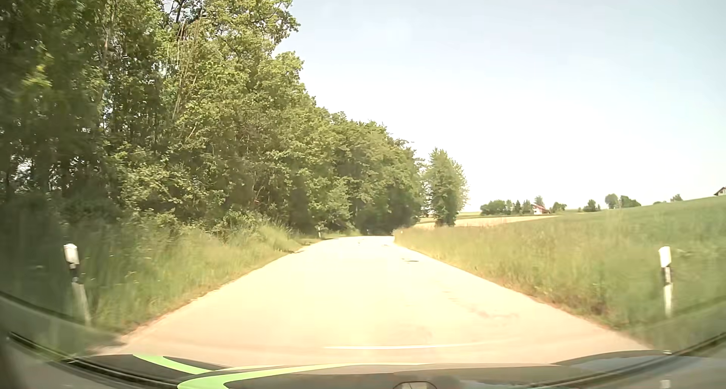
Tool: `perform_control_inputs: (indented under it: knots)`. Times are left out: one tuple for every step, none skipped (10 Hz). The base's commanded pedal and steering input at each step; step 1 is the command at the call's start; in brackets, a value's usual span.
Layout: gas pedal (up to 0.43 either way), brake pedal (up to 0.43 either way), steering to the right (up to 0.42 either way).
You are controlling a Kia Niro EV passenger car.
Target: Follow the waypoints while adhering to traffic rules and regulations
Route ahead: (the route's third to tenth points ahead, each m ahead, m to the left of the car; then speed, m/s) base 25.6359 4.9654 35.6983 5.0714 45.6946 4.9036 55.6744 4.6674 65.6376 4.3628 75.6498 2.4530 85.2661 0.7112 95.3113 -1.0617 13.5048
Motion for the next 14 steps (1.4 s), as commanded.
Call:
perform_control_inputs:
  knots:
    - [0.169, 0.000, -0.004]
    - [0.150, 0.000, -0.005]
    - [0.150, 0.000, -0.007]
    - [0.150, 0.000, -0.008]
    - [0.118, 0.000, -0.011]
    - [0.110, 0.000, -0.014]
    - [0.098, 0.000, -0.015]
    - [0.098, 0.000, -0.015]
    - [0.098, 0.000, -0.015]
    - [0.079, 0.000, -0.014]
    - [0.079, 0.000, -0.013]
    - [0.067, 0.000, -0.011]
    - [0.039, 0.000, -0.009]
    - [0.039, 0.000, -0.008]
